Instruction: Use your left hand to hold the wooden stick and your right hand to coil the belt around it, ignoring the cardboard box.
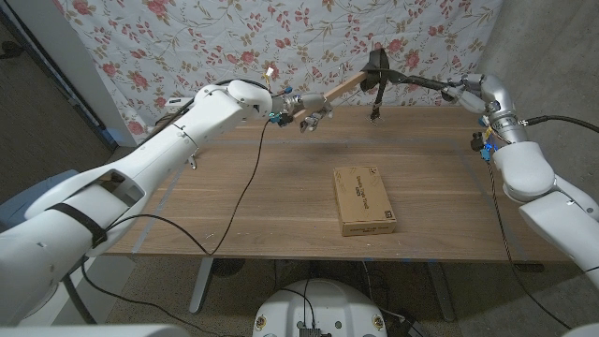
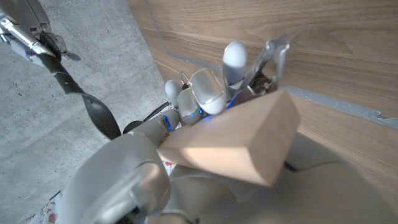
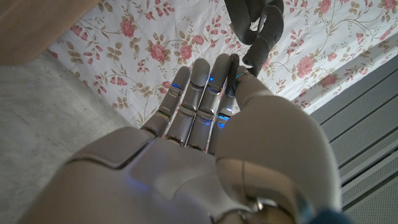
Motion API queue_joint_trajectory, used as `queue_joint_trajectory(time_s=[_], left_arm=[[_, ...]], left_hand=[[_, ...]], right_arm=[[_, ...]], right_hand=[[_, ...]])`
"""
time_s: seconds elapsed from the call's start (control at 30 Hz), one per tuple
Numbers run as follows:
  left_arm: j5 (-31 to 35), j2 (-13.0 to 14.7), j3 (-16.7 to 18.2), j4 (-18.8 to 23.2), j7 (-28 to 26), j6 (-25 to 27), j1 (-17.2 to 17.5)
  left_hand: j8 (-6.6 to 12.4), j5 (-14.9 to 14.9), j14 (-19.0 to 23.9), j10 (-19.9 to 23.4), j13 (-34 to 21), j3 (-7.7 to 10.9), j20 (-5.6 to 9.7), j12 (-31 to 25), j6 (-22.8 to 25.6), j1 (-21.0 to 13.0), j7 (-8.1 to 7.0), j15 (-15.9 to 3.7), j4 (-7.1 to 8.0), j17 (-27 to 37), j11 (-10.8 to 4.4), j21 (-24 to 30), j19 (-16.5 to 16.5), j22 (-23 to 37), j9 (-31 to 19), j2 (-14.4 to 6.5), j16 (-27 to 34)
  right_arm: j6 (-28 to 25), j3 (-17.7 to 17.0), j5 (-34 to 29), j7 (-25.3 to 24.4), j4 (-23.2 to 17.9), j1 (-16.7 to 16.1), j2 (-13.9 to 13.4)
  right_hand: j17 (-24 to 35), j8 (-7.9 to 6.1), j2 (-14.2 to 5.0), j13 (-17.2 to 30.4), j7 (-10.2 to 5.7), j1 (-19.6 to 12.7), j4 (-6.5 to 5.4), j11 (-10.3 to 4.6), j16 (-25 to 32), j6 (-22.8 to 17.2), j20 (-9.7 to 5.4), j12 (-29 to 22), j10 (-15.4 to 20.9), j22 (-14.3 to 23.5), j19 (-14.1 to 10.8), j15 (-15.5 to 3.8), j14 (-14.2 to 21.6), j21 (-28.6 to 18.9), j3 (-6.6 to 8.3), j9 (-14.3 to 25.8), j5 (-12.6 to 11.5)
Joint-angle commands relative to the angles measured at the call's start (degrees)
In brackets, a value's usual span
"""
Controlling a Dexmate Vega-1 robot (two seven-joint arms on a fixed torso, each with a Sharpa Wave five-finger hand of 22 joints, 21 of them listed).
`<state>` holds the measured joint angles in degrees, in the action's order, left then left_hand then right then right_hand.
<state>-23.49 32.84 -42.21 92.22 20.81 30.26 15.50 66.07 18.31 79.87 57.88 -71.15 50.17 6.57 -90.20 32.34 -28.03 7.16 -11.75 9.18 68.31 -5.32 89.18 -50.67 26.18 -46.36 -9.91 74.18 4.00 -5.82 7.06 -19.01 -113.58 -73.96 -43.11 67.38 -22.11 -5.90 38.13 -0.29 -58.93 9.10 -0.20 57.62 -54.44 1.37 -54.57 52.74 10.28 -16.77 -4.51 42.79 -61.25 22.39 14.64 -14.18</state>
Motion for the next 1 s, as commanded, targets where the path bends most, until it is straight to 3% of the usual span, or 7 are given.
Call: queue_joint_trajectory(time_s=[0.03,0.27,0.5,0.6,0.77,0.9,1.0], left_arm=[[-1.02,-0.98,-0.16,-0.31,-0.61,-0.25,-0.81],[-1.21,-0.7,-0.06,1.27,-1.48,0.4,-0.7],[-1.44,-0.8,-0.37,1.65,-1.18,0.5,-1.11],[-1.5,-1.11,-0.63,1.26,-0.84,0.36,-1.44],[-1.58,-1.69,-1.15,0.1,0.31,-0.39,-2.15],[-1.43,-2.1,-1.5,-0.55,0.79,-0.73,-2.65],[-1.3,-2.41,-1.77,-1.06,1.19,-0.89,-3.07]], left_hand=[[0.21,-0.06,0.3,0.39,-0.12,0.4,1.53,-0.07,2.07,0.01,2.2,-0.1,0.12,0.27,-0.23,0.17,-0.62,0.1,-0.22,-0.59,0.51],[0.27,-0.11,0.31,0.51,-0.11,0.4,1.52,-0.1,2.11,-0.02,2.1,-0.06,0.11,0.04,-0.14,0.16,-0.65,0.12,-0.31,-0.59,0.54],[0.15,-0.15,0.31,0.42,-0.12,0.4,1.51,-0.08,2.25,-0.04,2.17,-0.08,0.1,0.26,-0.21,0.29,-0.54,0.4,-0.08,-0.58,0.91],[0.22,-0.18,0.28,0.51,-0.12,0.4,1.5,-0.09,2.26,-0.06,2.21,-0.08,0.09,0.1,-0.29,0.26,-0.59,0.36,-0.19,-0.58,0.89],[0.23,-0.22,0.27,0.43,-0.13,0.4,1.54,-0.07,2.27,-0.07,2.21,-0.08,0.1,0.04,-0.19,0.17,-0.64,0.21,-0.22,-0.58,0.97],[0.06,-0.25,-0.01,0.45,-0.12,0.4,1.58,-0.07,2.27,-0.09,2.04,-0.08,0.1,-0.16,-0.24,0.28,-0.54,0.43,0.03,-0.58,0.86],[0.09,-0.27,0.15,0.52,-0.12,0.4,1.56,-0.08,2.22,-0.1,2.17,-0.08,0.1,0.04,-0.29,0.3,-0.51,0.49,-0.07,-0.58,1.13]], right_arm=[[-0.45,6.67,-0.42,-0.79,7.54,-0.28,2.04],[-2.52,12.35,-0.18,-0.68,11.94,2.55,1.61],[-3.77,15.86,1.67,-0.15,14.29,4.46,0.79],[-3.96,16.87,2.29,0.28,14.56,4.92,-0.03],[-5.73,17.73,3.67,0.27,13.95,5.3,-1.2],[-9.22,18.05,5.71,1.64,12.54,5.49,-2.99],[-13.3,18.29,8.03,4.12,11.11,5.88,-5.19]], right_hand=[[-0.48,0.33,-1.53,-0.27,1.06,-1.53,0.04,0.1,0.55,-7.65,0.53,0.52,-0.34,0.1,-0.1,-4.99,-0.28,-0.44,-0.22,9.03,0.45],[-1.63,0.87,-1.86,-1.03,0.93,-1.6,-0.03,0.17,0.37,-7.43,0.83,1.1,-0.47,0.09,0.08,-5.0,-0.57,-0.44,-0.42,8.46,1.06],[-2.74,1.41,-2.15,-1.94,0.99,-1.34,-0.28,0.38,0.09,-7.18,1.2,1.89,-0.91,0.06,0.6,-4.64,-0.77,-0.3,-0.67,7.87,1.67],[-4.48,2.39,-2.68,-3.19,0.52,-1.03,-0.6,0.49,-0.65,-5.67,1.57,3.15,-2.03,0.05,1.09,-4.58,-1.42,-0.16,-0.97,7.32,2.26],[-10.0,6.53,-2.46,-6.62,-0.85,0.32,-1.03,-0.3,-5.45,1.58,2.34,8.04,-8.48,0.01,2.82,-4.42,-4.11,0.53,-0.8,5.64,3.0],[-15.36,10.51,-0.29,-9.25,-1.89,5.06,-2.57,-0.67,-10.48,8.37,3.57,12.54,-14.93,-0.01,4.93,-3.76,-7.87,1.58,-2.91,3.81,3.07],[-20.79,12.15,3.27,-11.61,-2.45,9.86,-3.58,-0.88,-15.88,16.51,4.57,17.37,-22.42,-0.07,7.46,-2.51,-11.84,3.47,-5.82,2.12,1.56]])
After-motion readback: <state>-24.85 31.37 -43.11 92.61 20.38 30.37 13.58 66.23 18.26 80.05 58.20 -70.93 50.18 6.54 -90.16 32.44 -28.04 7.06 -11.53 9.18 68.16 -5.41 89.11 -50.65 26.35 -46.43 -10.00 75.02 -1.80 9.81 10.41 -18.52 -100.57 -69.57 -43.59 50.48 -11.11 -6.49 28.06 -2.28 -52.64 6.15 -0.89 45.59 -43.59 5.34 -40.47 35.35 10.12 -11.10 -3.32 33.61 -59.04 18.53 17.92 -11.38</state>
